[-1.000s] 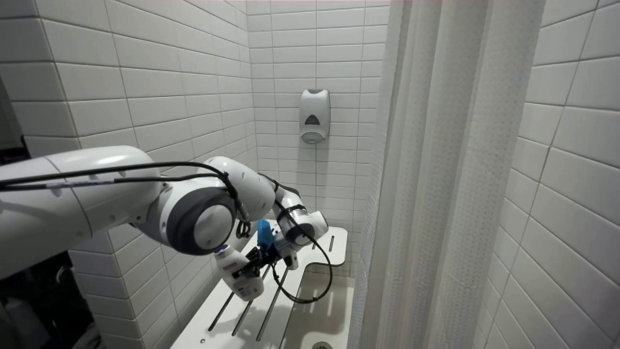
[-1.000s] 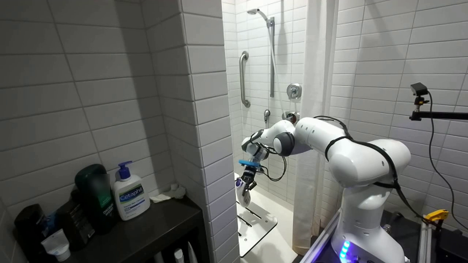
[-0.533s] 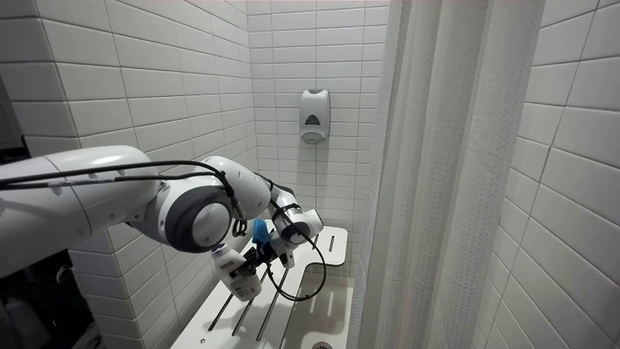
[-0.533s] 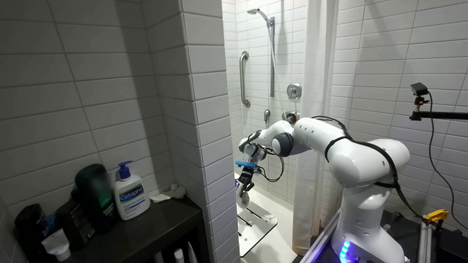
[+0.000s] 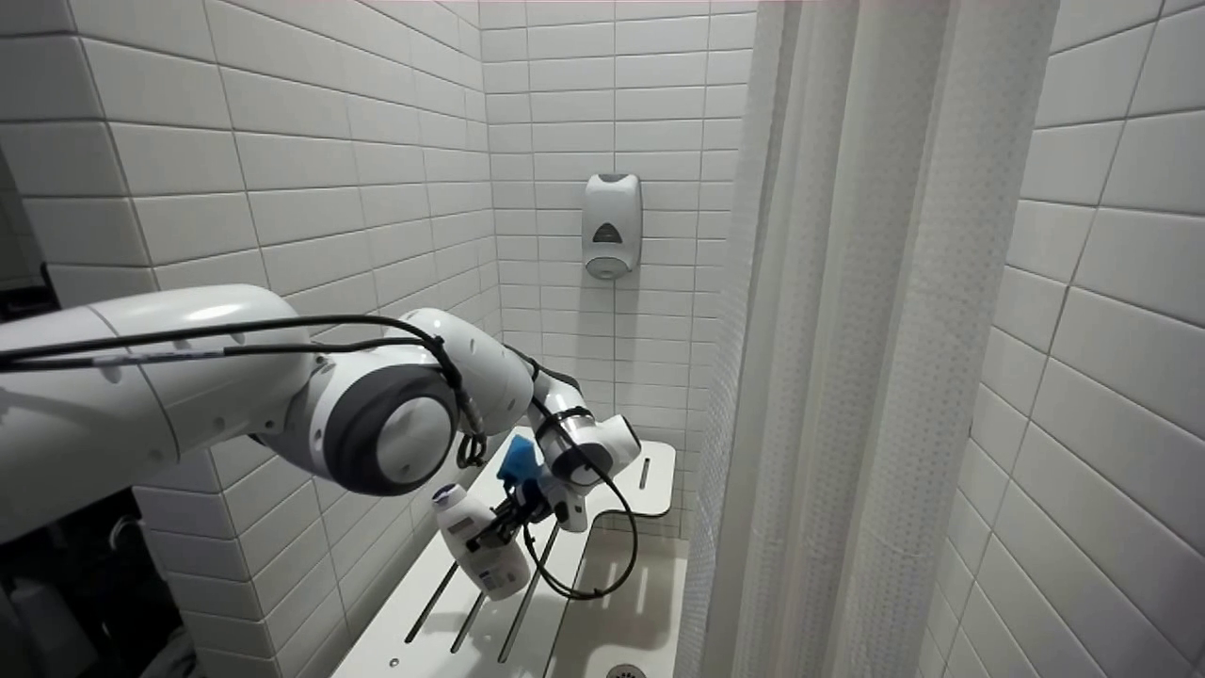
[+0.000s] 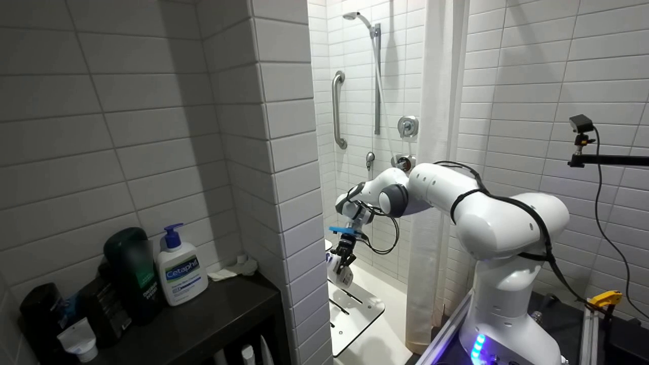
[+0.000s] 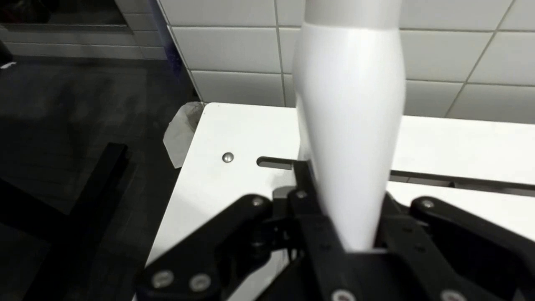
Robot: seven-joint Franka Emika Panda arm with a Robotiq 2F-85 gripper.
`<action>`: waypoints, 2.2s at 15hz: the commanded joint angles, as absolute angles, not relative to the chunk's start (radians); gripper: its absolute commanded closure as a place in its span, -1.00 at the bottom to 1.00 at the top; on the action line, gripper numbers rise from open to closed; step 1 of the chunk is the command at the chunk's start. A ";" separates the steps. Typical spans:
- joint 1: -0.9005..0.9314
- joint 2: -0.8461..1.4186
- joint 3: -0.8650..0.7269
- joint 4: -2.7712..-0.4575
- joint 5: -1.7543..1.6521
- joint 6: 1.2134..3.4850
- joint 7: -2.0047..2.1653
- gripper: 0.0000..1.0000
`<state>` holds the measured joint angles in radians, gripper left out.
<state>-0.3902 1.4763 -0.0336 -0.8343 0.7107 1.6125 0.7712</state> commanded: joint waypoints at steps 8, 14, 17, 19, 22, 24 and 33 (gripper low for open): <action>-0.401 1.477 -0.029 -0.853 0.692 1.608 0.864 0.90; -0.403 1.477 -0.028 -0.847 0.693 1.597 0.893 0.09; -0.407 1.477 -0.025 -0.845 0.695 1.591 0.902 -0.23; -0.408 1.477 -0.023 -0.843 0.696 1.589 0.903 -0.51; -0.409 1.476 -0.022 -0.841 0.696 1.584 0.904 -0.92; -0.411 1.476 -0.021 -0.840 0.696 1.580 0.904 -1.00; -0.414 1.476 -0.007 -0.783 0.685 1.510 0.854 -1.00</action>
<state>-0.4079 1.4756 -0.0281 -0.8305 0.7078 1.5621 0.8720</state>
